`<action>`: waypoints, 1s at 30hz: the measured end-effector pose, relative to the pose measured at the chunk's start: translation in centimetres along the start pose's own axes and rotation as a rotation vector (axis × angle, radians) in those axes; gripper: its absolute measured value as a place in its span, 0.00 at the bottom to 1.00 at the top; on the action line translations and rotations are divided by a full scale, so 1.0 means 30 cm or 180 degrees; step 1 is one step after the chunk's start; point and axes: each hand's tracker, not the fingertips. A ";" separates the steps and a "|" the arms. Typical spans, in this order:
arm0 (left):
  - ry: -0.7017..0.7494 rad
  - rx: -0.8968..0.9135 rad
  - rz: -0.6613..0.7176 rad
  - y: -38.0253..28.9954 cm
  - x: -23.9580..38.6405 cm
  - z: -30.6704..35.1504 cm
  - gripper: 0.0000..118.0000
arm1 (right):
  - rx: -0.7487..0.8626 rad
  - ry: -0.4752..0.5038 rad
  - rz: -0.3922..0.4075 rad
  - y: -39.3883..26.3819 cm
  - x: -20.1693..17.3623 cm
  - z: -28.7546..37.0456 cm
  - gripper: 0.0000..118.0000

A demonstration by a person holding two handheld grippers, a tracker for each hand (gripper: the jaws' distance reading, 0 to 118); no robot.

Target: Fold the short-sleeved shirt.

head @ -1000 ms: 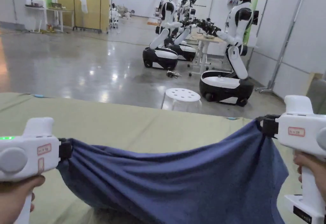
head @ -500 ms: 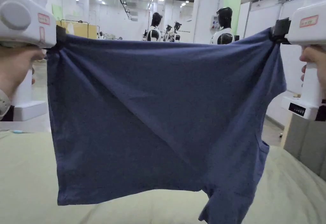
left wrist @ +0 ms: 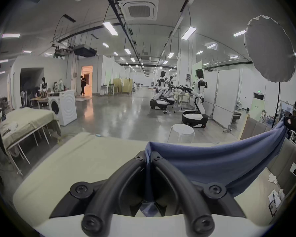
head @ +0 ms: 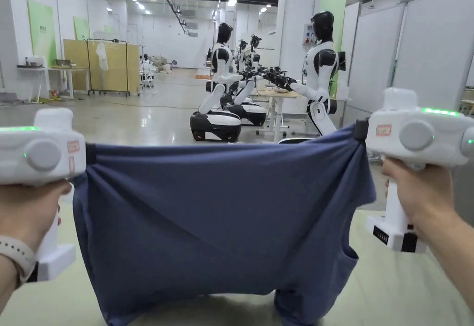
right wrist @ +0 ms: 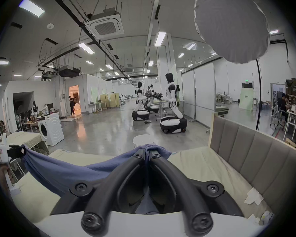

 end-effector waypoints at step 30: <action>-0.0188 -0.1430 0.0026 -1.240 -0.143 0.828 0.92 | -0.1809 -0.0100 -0.0423 -1.318 0.169 0.897 0.76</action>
